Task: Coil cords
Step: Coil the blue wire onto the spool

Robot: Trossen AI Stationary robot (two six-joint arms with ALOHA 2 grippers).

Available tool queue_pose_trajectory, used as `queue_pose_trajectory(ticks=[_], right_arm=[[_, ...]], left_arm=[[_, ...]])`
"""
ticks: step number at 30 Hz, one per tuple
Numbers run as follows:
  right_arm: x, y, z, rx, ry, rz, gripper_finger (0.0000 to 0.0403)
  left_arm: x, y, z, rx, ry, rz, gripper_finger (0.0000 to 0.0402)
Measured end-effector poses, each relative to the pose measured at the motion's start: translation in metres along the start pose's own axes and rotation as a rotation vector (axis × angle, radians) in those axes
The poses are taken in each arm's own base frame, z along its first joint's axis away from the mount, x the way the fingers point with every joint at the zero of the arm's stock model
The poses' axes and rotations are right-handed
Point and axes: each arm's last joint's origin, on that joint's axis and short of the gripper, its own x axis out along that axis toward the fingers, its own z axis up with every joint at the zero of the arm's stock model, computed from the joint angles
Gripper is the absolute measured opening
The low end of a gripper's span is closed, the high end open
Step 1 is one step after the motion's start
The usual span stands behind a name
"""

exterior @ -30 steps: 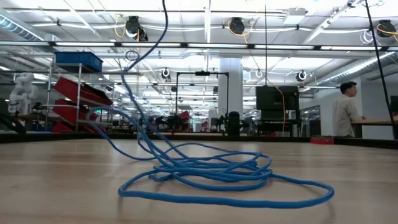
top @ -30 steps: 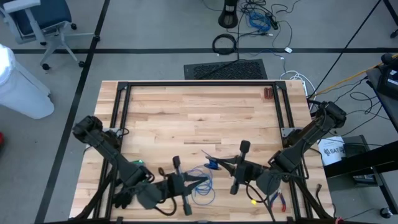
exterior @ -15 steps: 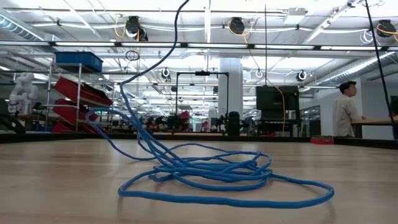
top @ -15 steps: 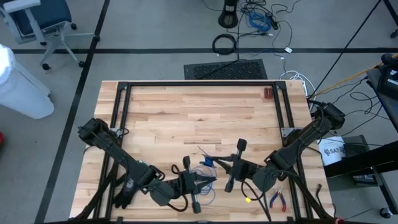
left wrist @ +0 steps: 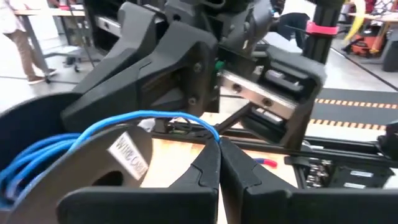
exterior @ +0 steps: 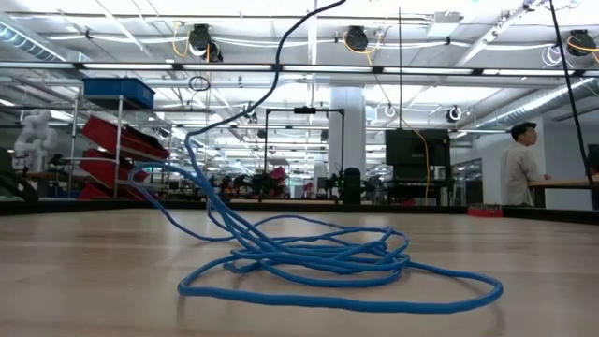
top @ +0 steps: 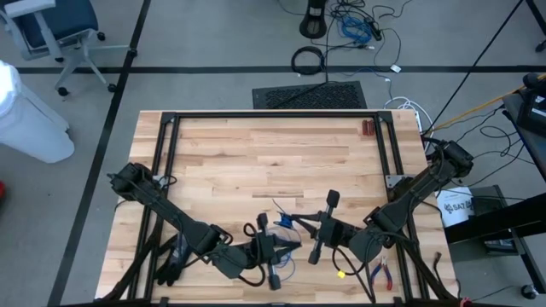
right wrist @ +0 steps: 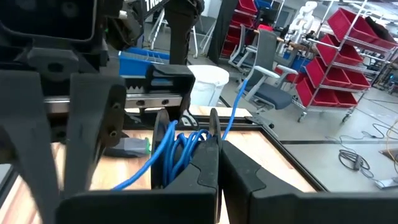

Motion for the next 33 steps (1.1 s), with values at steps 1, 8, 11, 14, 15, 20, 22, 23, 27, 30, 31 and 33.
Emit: queue_pose_trajectory(ticks=[1, 8, 11, 14, 15, 20, 22, 23, 27, 30, 31, 33], right_arm=[[0.000, 0.000, 0.000, 0.001, -0.001, 0.000, 0.0000], [-0.010, -0.002, 0.007, 0.006, -0.018, 0.023, 0.0000], [-0.018, -0.003, 0.011, 0.008, -0.030, 0.039, 0.0000], [-0.026, -0.005, 0.016, 0.012, -0.043, 0.055, 0.0000], [-0.029, -0.006, 0.018, 0.012, -0.048, 0.062, 0.0000], [-0.043, -0.007, 0.024, 0.018, -0.068, 0.100, 0.0000], [-0.047, -0.007, 0.026, 0.019, -0.073, 0.112, 0.0000], [-0.049, -0.007, 0.026, 0.022, -0.074, 0.116, 0.0000], [-0.053, -0.007, 0.029, 0.020, -0.090, 0.112, 0.0000], [-0.056, -0.007, 0.032, 0.014, -0.106, 0.111, 0.0000], [-0.058, -0.007, 0.032, 0.012, -0.109, 0.114, 0.0000], [-0.060, -0.007, 0.034, 0.011, -0.114, 0.123, 0.0000]], left_arm=[[0.000, 0.000, 0.000, 0.001, 0.002, -0.010, 0.0008], [0.000, -0.001, -0.004, 0.029, 0.036, -0.039, 0.0055], [-0.001, -0.002, -0.005, 0.036, 0.046, -0.056, 0.0069], [-0.002, -0.004, -0.005, 0.037, 0.051, -0.096, 0.0079], [-0.003, -0.005, -0.006, 0.037, 0.054, -0.111, 0.0083], [-0.003, -0.005, -0.006, 0.040, 0.061, -0.128, 0.0095], [-0.002, -0.005, -0.006, 0.040, 0.061, -0.127, 0.0096], [-0.002, -0.005, -0.006, 0.040, 0.060, -0.127, 0.0096], [-0.002, -0.005, -0.005, 0.035, 0.055, -0.126, 0.0096], [-0.002, -0.005, -0.005, 0.036, 0.056, -0.128, 0.0096], [-0.002, -0.005, -0.005, 0.035, 0.056, -0.139, 0.0096], [-0.002, -0.006, -0.005, 0.041, 0.061, -0.175, 0.0096]])
